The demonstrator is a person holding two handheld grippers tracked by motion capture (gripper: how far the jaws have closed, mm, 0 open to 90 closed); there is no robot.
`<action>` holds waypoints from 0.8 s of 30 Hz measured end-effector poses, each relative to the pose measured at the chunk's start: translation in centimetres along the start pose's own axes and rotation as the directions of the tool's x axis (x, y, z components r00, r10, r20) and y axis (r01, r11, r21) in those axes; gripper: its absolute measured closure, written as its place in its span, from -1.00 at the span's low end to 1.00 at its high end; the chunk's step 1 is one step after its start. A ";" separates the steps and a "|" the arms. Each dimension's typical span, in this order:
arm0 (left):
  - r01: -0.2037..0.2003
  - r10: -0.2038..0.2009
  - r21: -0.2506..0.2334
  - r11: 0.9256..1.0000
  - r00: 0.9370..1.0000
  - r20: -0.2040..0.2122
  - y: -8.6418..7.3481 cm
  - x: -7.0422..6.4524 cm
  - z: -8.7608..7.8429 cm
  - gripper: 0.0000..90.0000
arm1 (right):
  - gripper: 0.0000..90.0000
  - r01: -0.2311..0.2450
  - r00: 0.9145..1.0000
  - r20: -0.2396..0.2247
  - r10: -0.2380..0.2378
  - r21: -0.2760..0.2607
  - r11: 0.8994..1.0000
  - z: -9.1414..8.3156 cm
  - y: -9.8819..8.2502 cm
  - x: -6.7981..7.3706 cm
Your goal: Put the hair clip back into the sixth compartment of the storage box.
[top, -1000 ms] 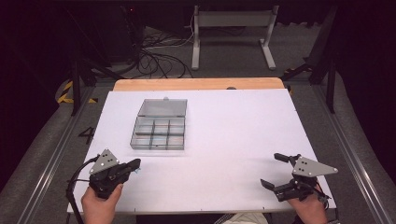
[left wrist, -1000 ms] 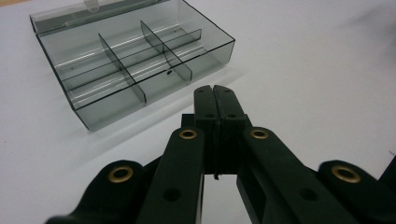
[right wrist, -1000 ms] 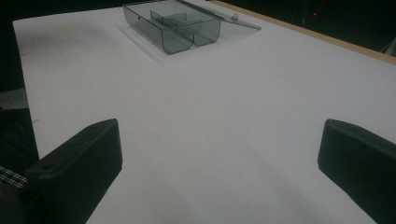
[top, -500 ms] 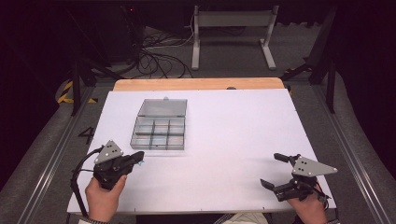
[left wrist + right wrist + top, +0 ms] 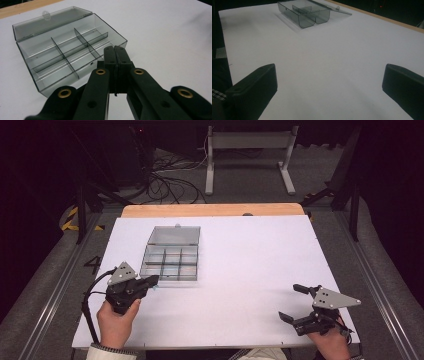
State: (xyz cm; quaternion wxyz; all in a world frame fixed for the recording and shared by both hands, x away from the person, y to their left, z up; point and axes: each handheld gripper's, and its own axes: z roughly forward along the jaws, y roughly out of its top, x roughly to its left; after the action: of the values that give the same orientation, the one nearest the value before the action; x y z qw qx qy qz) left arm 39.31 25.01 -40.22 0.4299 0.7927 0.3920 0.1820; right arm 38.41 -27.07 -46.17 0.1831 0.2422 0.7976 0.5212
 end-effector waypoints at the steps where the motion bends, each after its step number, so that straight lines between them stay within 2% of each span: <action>1: -0.003 0.003 0.000 1.000 1.000 -0.002 0.1 0.0 0.1 0.99 | -0.99 0.000 1.000 0.000 0.000 0.000 1.000 0.0 0.0 0.0; 7: -0.009 0.009 0.004 1.000 1.000 0.003 1.0 -0.1 1.0 0.99 | -0.98 -0.001 1.000 -0.003 0.001 -0.002 1.000 0.0 0.0 0.0; 8: -0.021 0.021 0.007 1.000 1.000 -0.003 1.1 0.0 1.1 0.99 | -0.99 -0.001 1.000 -0.003 0.001 -0.002 1.000 0.0 0.0 0.0; 9: -0.014 0.014 0.010 1.000 1.000 0.009 1.3 0.0 1.3 0.99 | -0.99 -0.001 1.000 -0.003 0.001 -0.002 1.000 0.0 0.0 0.0; 15: -0.025 0.025 0.006 1.000 1.000 -0.001 2.1 0.0 2.1 0.99 | -0.98 -0.002 1.000 -0.002 0.002 -0.002 1.000 0.0 0.0 -0.1; 21: -0.017 0.017 0.004 1.000 1.000 0.005 2.6 0.1 2.7 0.99 | -0.98 -0.002 1.000 -0.004 0.002 -0.001 1.000 0.0 -0.1 -0.1; 24: -0.029 0.029 0.002 1.000 1.000 0.009 2.8 0.1 3.1 0.99 | -0.98 -0.001 1.000 -0.004 0.001 0.000 1.000 0.0 -0.1 -0.1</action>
State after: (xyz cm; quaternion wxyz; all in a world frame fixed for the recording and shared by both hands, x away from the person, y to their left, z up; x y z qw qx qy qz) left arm 42.59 22.57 -39.66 0.4284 0.7995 0.3787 0.1840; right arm 38.43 -27.14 -46.21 0.1813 0.2417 0.7978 0.5217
